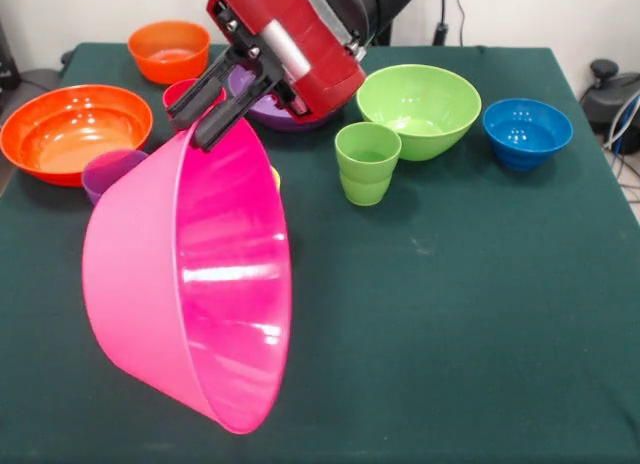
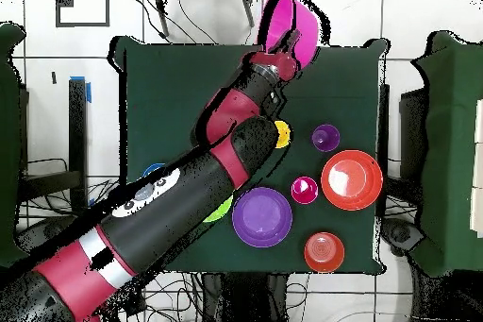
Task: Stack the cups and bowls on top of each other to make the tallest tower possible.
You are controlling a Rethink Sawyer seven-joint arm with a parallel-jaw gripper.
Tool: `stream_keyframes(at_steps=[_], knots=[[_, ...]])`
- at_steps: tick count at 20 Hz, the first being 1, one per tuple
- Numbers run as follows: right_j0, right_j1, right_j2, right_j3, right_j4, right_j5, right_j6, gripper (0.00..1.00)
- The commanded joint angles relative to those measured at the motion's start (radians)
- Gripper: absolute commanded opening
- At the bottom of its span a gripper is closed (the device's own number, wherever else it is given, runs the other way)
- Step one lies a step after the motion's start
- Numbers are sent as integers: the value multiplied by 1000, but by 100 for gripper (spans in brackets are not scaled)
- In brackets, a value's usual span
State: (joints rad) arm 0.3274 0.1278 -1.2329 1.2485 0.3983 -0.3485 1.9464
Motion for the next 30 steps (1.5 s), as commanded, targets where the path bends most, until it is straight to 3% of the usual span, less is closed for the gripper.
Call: stream_keyframes(at_steps=[1, 7, 10, 20, 30], knots=[[4, 72, -47, -19, 26, -34, -2, 0], [9, 84, -96, 34, -40, -88, 11, 0], [19, 108, -114, 54, -27, -98, 20, 0], [66, 243, -186, 75, 116, -52, 49, 0], [89, 397, -262, 129, 261, -120, 39, 0]])
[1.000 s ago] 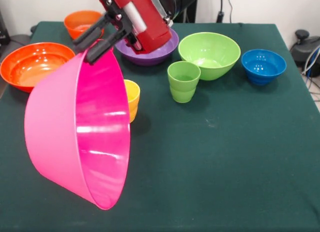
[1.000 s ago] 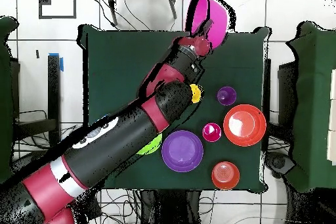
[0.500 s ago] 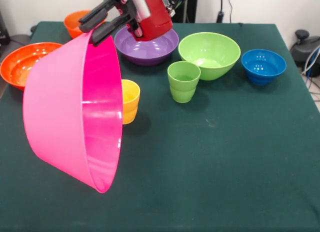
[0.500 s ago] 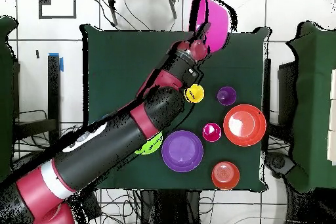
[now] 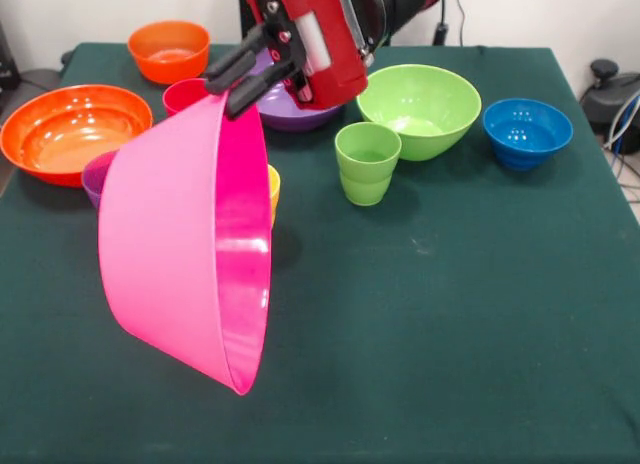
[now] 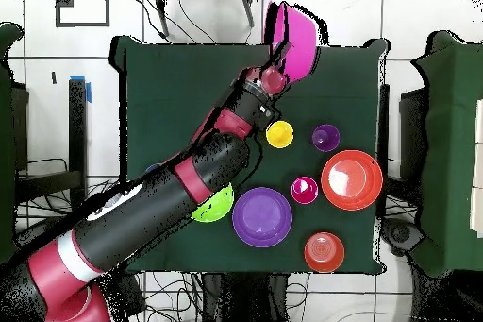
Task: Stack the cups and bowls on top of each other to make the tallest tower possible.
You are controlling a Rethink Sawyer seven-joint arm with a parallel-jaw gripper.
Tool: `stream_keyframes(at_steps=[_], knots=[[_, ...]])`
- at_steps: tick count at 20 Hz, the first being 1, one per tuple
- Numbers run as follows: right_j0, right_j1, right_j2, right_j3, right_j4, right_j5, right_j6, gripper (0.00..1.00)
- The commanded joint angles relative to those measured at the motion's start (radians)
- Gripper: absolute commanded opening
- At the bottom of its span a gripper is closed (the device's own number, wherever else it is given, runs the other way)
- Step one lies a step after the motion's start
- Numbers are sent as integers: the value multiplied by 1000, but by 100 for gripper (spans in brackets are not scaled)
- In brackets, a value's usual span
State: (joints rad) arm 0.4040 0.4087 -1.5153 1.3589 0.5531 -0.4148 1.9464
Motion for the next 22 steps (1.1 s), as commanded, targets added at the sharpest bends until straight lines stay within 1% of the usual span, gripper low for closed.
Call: stream_keyframes(at_steps=[1, 3, 4, 6, 7, 8, 11, 13, 16, 20, 22], knots=[[14, 140, 4, 27, 136, -59, 34, 0], [19, 153, -9, 35, 157, -55, 37, 0], [20, 148, -14, 34, 155, -49, 39, 0], [19, 131, -8, 34, 126, -55, 44, 0], [19, 112, 0, 33, 91, -59, 48, 0], [18, 100, 0, 32, 72, -58, 50, 0], [11, 59, 12, 44, 4, -89, 57, 0], [-8, 33, 23, 44, -35, -117, 65, 0], [-41, 30, 23, 25, -45, -146, 62, 0], [-68, 58, 22, 6, 8, -168, 49, 0], [-72, 80, 21, 2, 52, -172, 40, 0]])
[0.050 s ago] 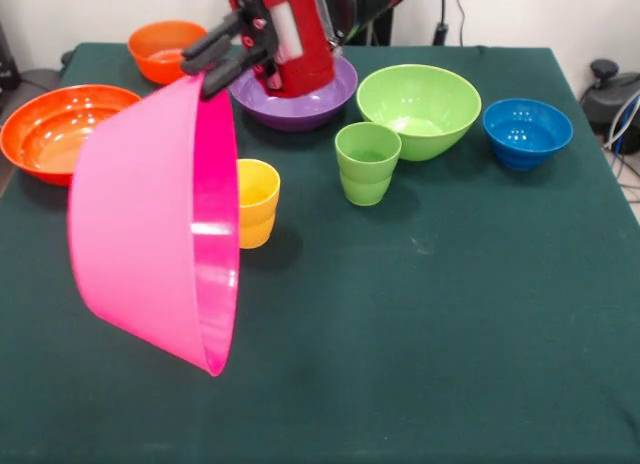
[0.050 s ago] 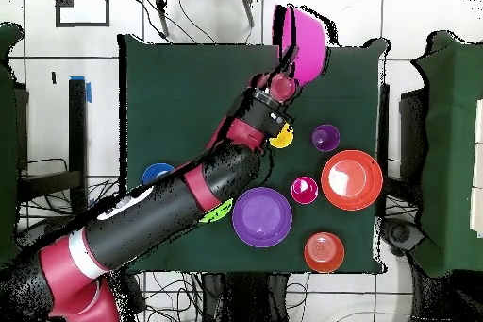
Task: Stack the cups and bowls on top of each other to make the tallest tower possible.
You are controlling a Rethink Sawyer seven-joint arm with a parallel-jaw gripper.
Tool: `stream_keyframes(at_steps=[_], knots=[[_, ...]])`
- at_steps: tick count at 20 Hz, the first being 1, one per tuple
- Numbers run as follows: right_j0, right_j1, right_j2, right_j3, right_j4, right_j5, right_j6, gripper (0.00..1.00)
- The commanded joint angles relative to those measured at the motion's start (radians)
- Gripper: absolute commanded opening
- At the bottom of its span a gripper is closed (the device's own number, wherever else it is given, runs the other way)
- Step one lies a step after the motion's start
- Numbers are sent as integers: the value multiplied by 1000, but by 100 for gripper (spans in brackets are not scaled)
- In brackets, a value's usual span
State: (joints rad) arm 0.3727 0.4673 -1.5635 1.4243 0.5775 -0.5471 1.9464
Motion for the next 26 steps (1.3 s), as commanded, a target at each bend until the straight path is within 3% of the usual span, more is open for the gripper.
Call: stream_keyframes(at_steps=[1, 13, 26], knots=[[-42, 30, 69, -66, 47, -41, 37, 0], [-33, 117, 79, -40, 173, -98, 22, 0], [-65, 215, 56, -69, 316, -157, -22, 0]])
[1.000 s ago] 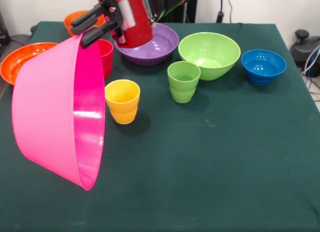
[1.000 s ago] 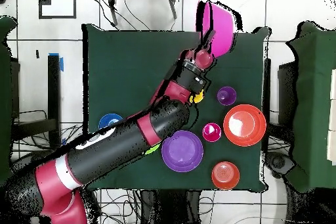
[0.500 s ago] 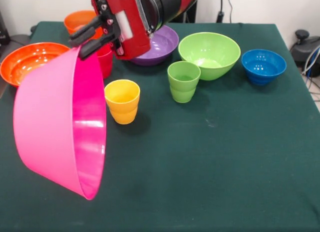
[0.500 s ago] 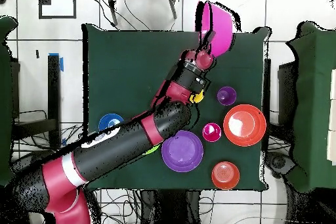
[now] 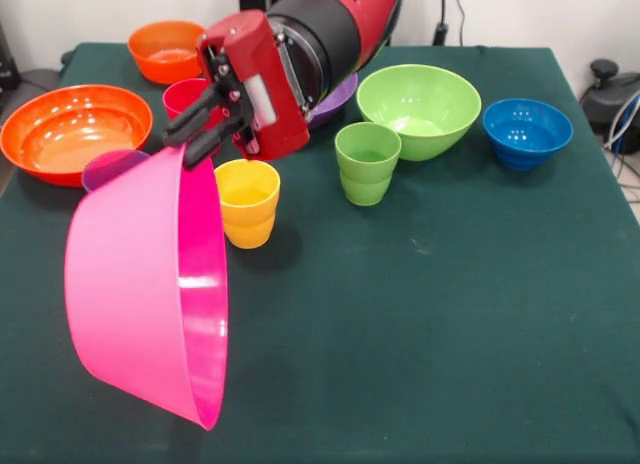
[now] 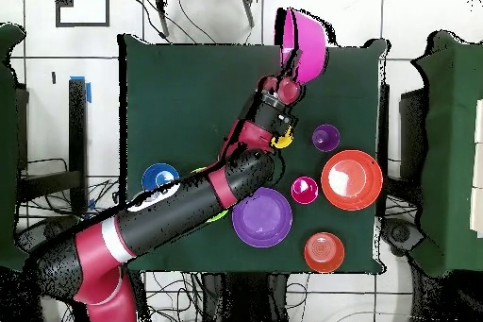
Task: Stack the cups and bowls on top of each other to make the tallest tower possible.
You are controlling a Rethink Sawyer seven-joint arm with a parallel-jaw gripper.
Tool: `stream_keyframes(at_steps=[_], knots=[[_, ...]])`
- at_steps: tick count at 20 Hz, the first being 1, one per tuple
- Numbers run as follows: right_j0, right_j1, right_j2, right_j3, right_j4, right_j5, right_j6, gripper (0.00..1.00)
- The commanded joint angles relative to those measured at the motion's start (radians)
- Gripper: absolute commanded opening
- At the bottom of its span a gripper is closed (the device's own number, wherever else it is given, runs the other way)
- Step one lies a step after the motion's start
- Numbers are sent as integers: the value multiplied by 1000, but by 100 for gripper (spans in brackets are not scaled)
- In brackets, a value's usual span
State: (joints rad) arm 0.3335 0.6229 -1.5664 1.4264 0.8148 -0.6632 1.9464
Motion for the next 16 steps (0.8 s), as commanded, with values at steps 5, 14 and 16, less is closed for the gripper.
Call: stream_keyframes(at_steps=[5, 14, 16], knots=[[-33, 63, 56, -76, 80, -51, -16, 0], [-54, 78, 30, -79, 108, -58, -32, 0], [-58, 81, 26, -74, 103, -67, -29, 0]])
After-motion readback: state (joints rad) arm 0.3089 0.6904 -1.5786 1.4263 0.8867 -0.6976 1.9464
